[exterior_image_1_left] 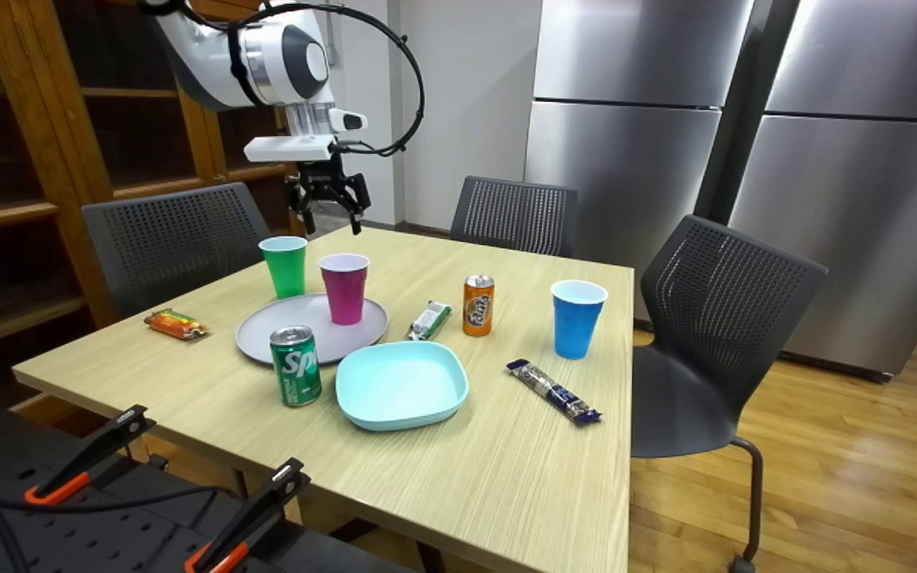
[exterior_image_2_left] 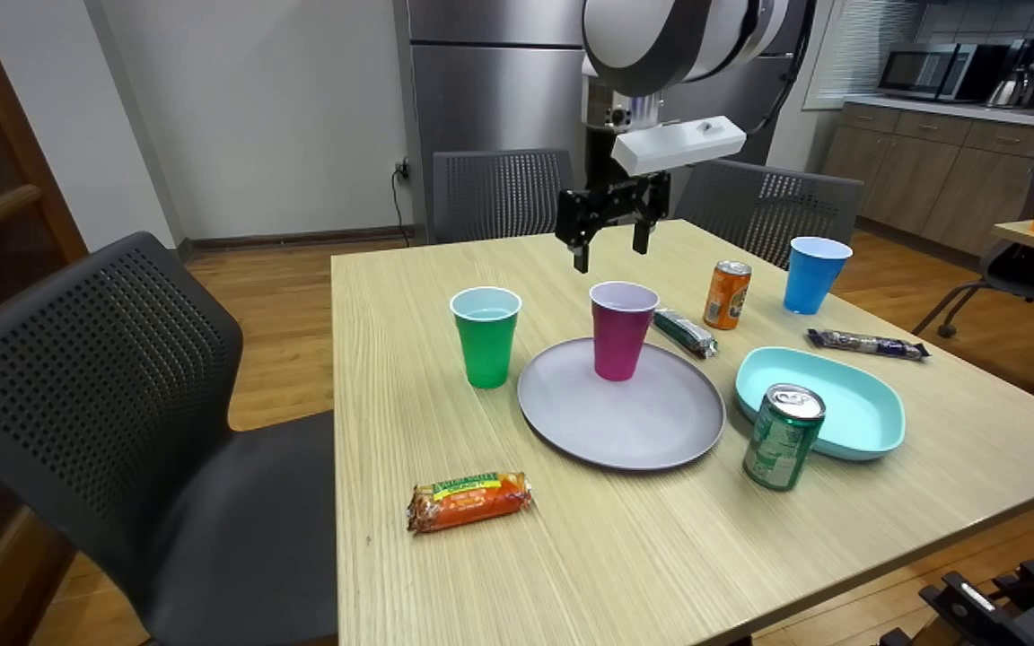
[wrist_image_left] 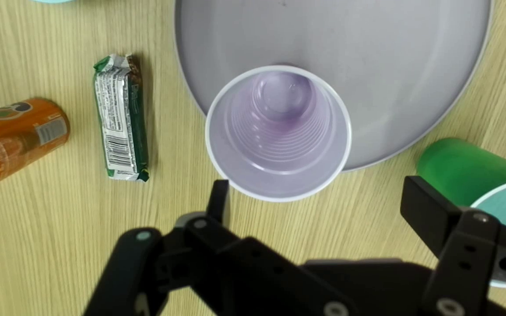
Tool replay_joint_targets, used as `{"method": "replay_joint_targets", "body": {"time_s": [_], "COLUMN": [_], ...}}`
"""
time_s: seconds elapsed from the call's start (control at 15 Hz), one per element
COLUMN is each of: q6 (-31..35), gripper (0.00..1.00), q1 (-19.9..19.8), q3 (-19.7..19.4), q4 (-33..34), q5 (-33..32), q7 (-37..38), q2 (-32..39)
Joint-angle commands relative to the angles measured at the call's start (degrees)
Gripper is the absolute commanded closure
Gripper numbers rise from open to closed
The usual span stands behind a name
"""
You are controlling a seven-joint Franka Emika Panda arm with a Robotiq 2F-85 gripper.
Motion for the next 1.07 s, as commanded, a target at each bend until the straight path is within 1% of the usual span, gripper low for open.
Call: {"method": "replay_joint_targets", "body": {"time_s": [0.0,0.87,0.93,1.0], "q6": [-0.14,-0.14,-1.28,-2.11], "gripper": [0.0,0.0,0.0,0.0], "q1": [-0.42,-0.42,0.72,1.02], "q3": [0.46,0.46,-0.16,0.17], "q4": [0.09,0.09,0.47,0.84], "q5": [-0.3,-0.3,-1.01,-0.2], "q7": [0.18,0.18,2.45,3.44], "q2": [0.01,0.01,-0.16,-0.27]}}
